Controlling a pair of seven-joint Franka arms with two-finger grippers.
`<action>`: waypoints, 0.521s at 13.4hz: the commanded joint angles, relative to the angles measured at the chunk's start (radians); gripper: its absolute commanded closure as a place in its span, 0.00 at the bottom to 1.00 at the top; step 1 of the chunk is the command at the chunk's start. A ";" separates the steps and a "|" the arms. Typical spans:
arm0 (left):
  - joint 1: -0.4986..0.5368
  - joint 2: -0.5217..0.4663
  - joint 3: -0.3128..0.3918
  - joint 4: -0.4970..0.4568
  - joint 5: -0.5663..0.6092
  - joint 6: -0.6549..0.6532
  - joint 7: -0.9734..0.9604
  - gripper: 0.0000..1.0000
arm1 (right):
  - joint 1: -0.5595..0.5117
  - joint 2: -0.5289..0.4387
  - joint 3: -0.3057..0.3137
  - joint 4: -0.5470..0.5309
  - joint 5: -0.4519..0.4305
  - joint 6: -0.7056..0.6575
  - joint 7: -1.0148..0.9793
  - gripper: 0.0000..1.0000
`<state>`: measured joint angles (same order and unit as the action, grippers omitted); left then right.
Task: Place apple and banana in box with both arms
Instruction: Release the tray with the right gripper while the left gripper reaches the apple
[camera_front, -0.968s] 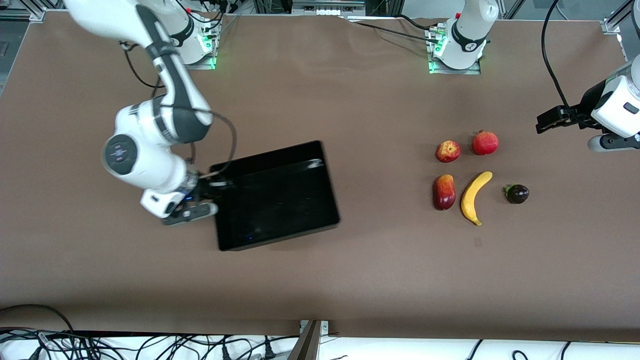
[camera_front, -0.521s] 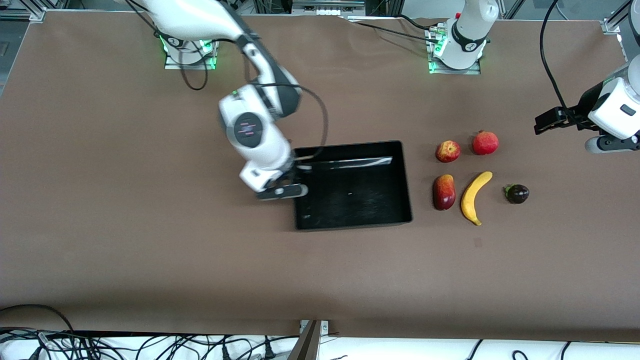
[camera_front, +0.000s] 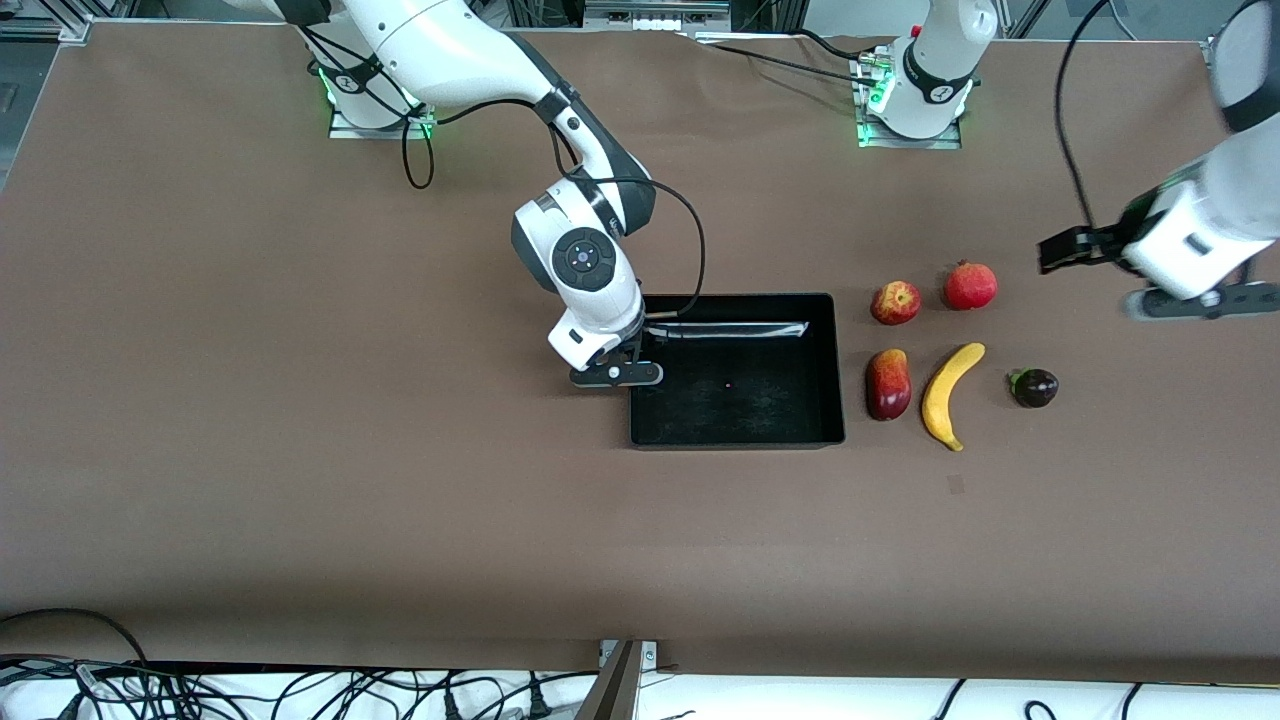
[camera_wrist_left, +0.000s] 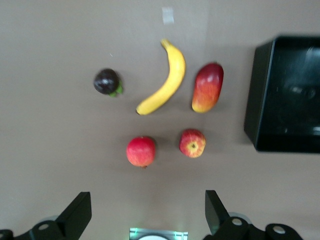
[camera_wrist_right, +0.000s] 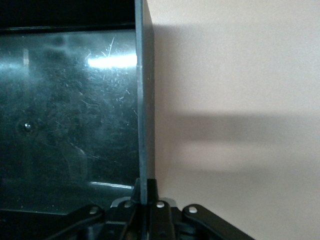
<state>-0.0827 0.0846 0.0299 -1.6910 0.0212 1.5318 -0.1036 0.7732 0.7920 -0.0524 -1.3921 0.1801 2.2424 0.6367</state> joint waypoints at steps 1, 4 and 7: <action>0.000 -0.017 -0.010 -0.175 -0.027 0.091 0.015 0.00 | 0.029 0.021 -0.011 0.035 -0.011 0.017 0.075 1.00; 0.003 -0.109 -0.053 -0.460 -0.030 0.368 0.013 0.00 | 0.029 0.020 -0.011 0.035 -0.013 0.019 0.077 0.79; 0.004 -0.118 -0.096 -0.645 -0.032 0.589 0.001 0.00 | 0.026 -0.005 -0.058 0.057 -0.014 0.008 0.060 0.00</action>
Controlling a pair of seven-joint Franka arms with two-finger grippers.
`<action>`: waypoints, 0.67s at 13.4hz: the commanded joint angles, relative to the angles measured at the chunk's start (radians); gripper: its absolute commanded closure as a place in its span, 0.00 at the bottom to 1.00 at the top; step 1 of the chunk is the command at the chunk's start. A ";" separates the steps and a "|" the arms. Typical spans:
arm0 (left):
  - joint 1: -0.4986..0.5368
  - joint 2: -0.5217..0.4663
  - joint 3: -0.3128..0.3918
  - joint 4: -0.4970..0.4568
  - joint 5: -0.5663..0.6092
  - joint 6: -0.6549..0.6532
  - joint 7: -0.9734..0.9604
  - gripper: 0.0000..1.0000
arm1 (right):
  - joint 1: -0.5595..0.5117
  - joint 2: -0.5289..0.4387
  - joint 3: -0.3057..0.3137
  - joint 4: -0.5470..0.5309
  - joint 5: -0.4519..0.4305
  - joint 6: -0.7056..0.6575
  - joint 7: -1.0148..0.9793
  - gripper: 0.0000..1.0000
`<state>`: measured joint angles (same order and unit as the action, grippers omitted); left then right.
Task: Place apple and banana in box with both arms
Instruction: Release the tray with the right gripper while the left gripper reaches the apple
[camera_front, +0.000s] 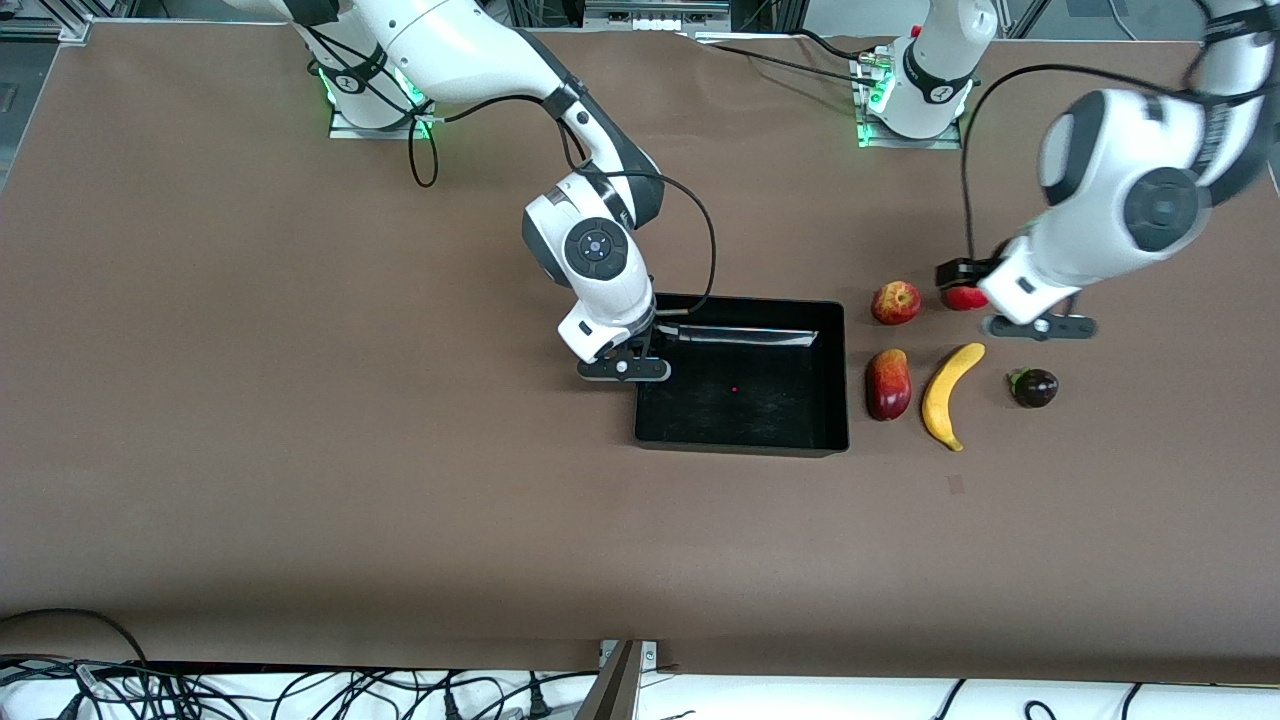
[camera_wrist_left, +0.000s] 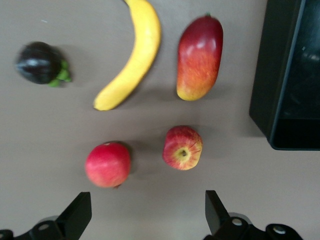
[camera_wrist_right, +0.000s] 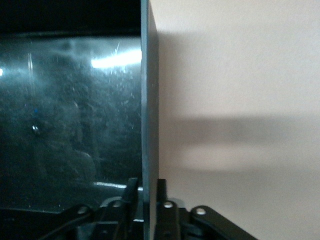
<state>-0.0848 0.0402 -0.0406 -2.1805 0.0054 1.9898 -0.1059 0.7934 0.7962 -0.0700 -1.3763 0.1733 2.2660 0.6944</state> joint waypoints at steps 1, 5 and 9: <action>0.008 -0.066 -0.028 -0.215 -0.022 0.224 -0.001 0.00 | 0.004 -0.032 -0.059 0.045 -0.009 -0.031 -0.001 0.00; 0.002 0.010 -0.044 -0.367 -0.024 0.548 -0.011 0.00 | -0.006 -0.193 -0.215 0.042 0.005 -0.224 -0.109 0.00; 0.002 0.081 -0.088 -0.377 -0.024 0.649 -0.078 0.00 | -0.129 -0.411 -0.274 -0.010 0.020 -0.518 -0.355 0.00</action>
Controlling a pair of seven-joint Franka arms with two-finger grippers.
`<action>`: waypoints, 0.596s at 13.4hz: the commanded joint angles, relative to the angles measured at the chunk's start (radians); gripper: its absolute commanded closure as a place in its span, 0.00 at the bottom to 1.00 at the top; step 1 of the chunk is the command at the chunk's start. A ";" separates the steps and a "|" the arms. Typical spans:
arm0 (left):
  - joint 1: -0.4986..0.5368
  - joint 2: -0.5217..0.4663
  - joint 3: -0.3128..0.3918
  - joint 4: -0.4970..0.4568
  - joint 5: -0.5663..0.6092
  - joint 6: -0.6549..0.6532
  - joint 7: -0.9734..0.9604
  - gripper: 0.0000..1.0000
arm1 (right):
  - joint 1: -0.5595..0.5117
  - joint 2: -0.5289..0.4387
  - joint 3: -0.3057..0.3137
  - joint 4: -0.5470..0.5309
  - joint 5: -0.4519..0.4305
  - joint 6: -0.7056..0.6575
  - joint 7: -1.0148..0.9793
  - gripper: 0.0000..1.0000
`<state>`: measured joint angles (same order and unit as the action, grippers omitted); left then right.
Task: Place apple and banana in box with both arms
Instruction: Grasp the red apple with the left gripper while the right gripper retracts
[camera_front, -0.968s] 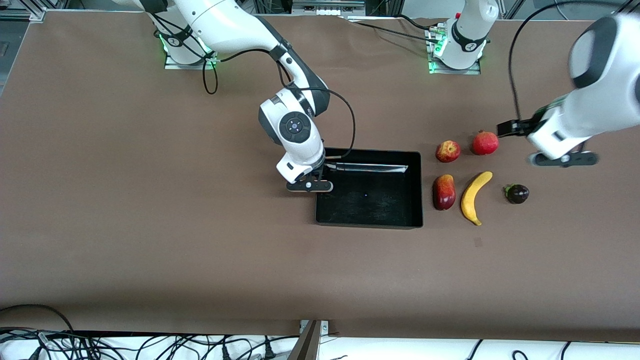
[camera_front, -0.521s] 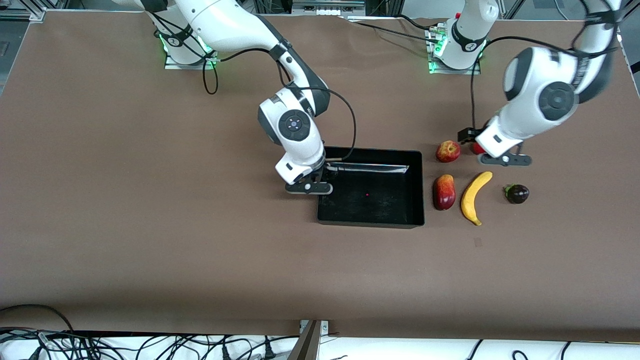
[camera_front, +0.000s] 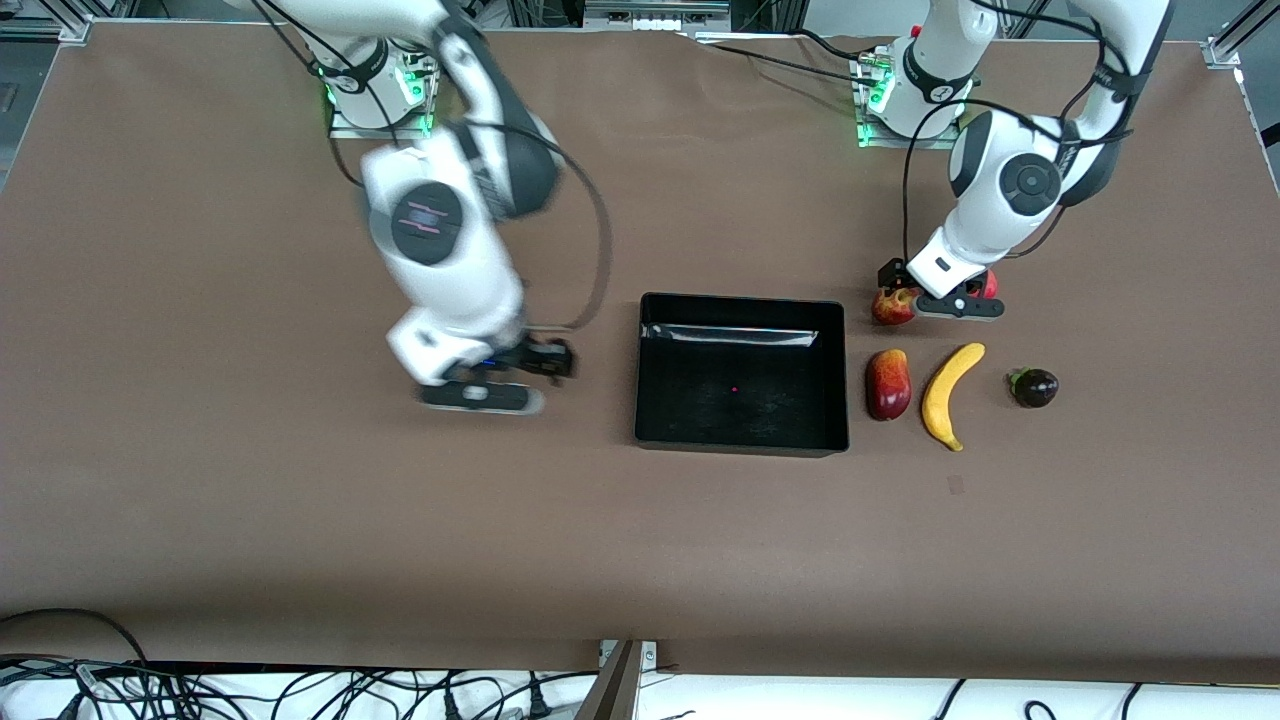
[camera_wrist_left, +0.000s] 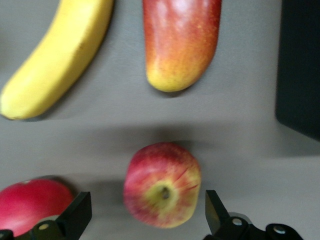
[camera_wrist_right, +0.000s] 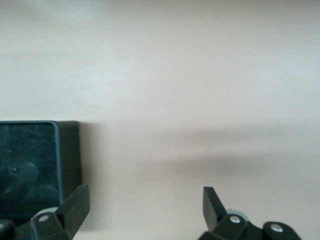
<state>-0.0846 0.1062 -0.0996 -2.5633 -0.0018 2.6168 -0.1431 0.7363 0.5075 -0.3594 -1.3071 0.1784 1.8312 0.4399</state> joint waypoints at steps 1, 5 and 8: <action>0.002 0.018 -0.032 0.006 -0.017 0.022 -0.046 0.00 | -0.143 -0.195 0.042 -0.119 0.013 -0.136 -0.163 0.00; 0.005 0.079 -0.034 0.002 -0.004 0.094 -0.030 0.00 | -0.456 -0.464 0.280 -0.326 -0.118 -0.198 -0.260 0.00; 0.006 0.081 -0.032 0.003 -0.003 0.094 -0.027 0.00 | -0.606 -0.558 0.389 -0.414 -0.137 -0.199 -0.323 0.00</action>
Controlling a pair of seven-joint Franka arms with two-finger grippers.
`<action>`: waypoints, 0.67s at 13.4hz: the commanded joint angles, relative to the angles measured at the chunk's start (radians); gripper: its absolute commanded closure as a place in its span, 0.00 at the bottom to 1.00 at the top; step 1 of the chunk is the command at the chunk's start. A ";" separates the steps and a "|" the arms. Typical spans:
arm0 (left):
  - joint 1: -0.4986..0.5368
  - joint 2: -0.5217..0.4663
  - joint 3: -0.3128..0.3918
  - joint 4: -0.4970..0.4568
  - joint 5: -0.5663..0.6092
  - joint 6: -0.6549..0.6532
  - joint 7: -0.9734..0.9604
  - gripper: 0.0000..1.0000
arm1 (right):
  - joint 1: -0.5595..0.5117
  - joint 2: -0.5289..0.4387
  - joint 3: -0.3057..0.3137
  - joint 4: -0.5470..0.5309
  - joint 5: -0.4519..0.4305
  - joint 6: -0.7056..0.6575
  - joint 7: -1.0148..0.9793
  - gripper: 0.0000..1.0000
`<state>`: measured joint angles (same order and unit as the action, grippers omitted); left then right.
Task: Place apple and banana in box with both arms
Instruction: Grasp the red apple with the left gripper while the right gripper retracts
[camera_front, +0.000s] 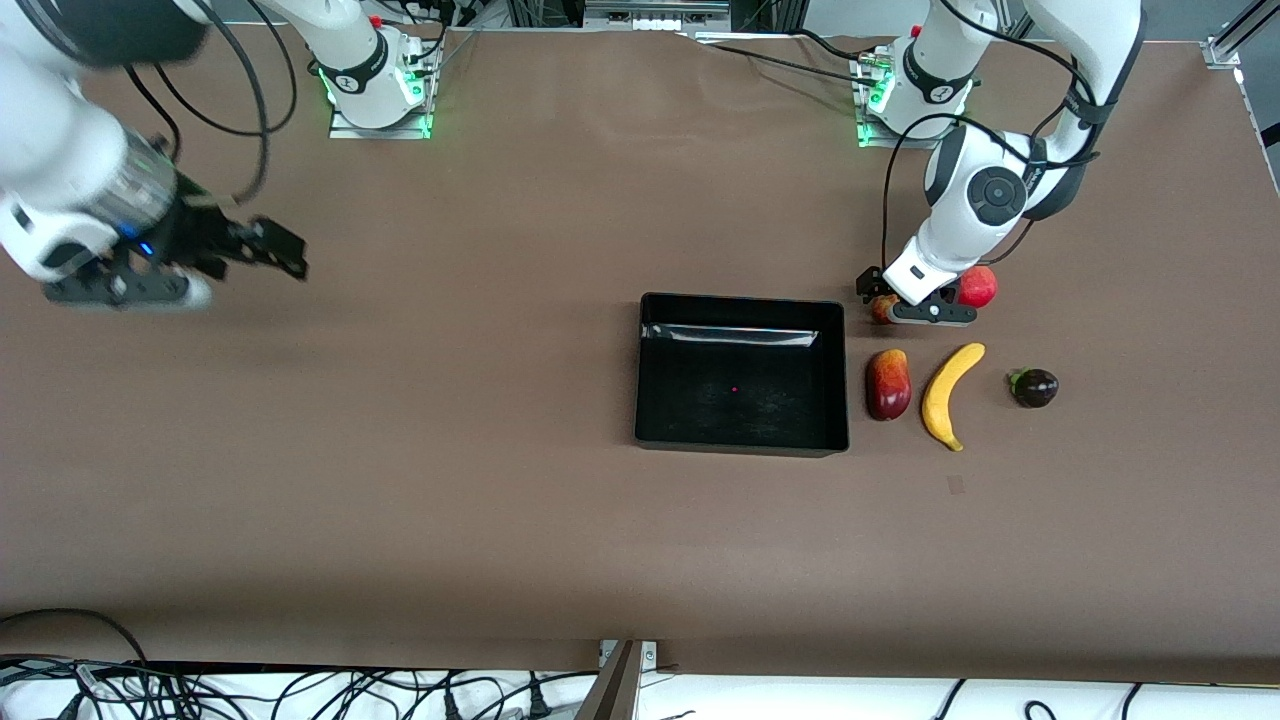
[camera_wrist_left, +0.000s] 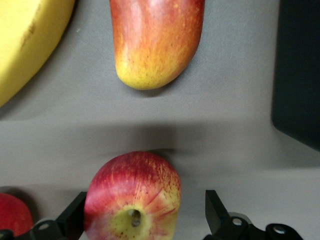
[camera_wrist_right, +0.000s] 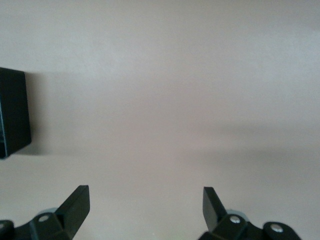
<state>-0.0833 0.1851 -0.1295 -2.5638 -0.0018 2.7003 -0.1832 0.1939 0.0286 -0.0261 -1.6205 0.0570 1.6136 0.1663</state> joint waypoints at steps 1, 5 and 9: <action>0.014 0.004 -0.001 0.005 0.014 0.010 0.024 0.17 | -0.068 -0.081 0.052 -0.102 -0.019 0.019 -0.062 0.00; 0.083 0.002 0.004 0.011 0.058 0.000 0.102 0.96 | -0.068 -0.076 0.048 -0.091 -0.054 0.017 -0.076 0.00; 0.086 -0.027 -0.001 0.026 0.059 -0.013 0.105 1.00 | -0.062 -0.039 0.048 -0.036 -0.081 0.023 -0.071 0.00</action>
<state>-0.0011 0.1869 -0.1227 -2.5558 0.0385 2.7037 -0.0912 0.1467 -0.0302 0.0025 -1.6921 0.0060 1.6359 0.1066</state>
